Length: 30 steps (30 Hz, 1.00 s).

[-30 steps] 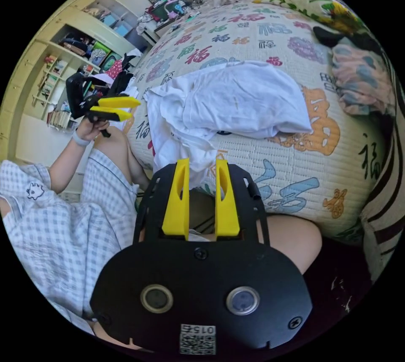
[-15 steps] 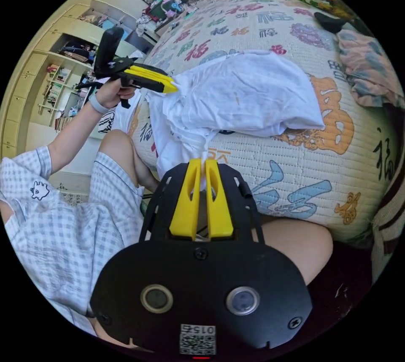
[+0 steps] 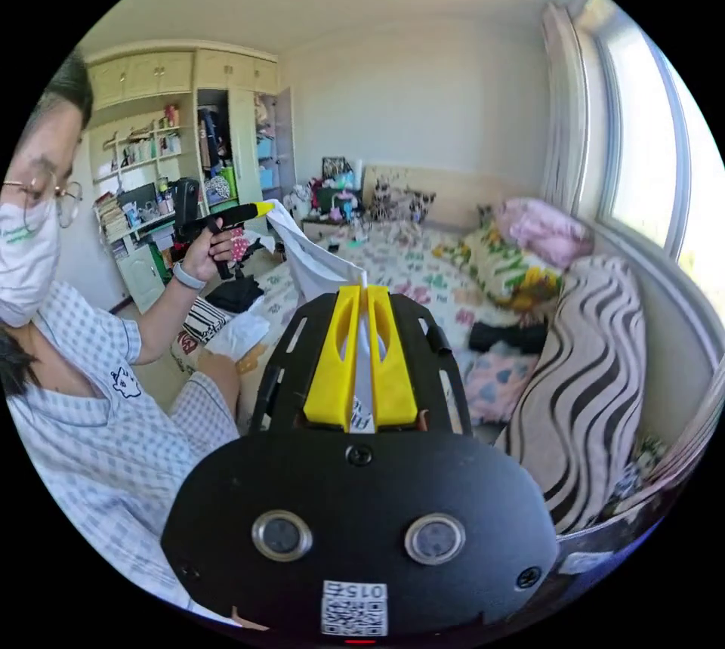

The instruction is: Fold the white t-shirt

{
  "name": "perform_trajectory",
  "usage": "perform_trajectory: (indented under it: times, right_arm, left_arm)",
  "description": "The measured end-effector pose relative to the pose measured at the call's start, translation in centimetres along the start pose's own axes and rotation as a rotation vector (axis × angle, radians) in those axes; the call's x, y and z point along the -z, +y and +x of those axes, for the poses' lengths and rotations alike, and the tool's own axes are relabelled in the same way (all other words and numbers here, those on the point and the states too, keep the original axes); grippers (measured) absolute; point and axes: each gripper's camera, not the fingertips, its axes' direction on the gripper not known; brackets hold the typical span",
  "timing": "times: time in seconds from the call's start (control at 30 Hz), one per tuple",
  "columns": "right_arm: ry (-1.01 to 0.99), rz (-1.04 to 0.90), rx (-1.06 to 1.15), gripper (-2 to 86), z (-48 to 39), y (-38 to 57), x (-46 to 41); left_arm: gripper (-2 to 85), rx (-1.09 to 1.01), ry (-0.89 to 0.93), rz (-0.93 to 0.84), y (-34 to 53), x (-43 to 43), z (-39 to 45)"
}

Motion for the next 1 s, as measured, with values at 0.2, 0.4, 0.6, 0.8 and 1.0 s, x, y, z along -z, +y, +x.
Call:
perform_trajectory:
  times: [0.2, 0.4, 0.6, 0.8, 1.0]
  right_arm:
    - [0.110, 0.211, 0.266, 0.3, -8.9, -5.2, 9.8]
    - [0.238, 0.307, 0.425, 0.2, -14.0, -7.8, 12.8]
    - [0.282, 0.310, 0.438, 0.3, -12.4, -10.3, 9.1]
    - [0.273, 0.122, 0.338, 0.8, -3.8, -15.6, -3.7]
    - [-0.049, -0.301, 0.014, 2.3, 11.2, -18.8, -26.1]
  left_arm:
    - [-0.8, -0.201, -0.138, 0.225, -4.5, 11.4, 7.8]
    - [-0.7, -0.293, -0.286, 0.265, -6.0, 15.8, 11.0]
    - [-0.6, -0.224, -0.294, 0.242, -6.4, 13.5, 6.5]
    - [-0.2, -0.129, -0.468, 0.025, -8.4, 1.9, -5.2]
    - [0.9, 0.118, -0.790, -0.319, -5.2, -12.4, -21.5]
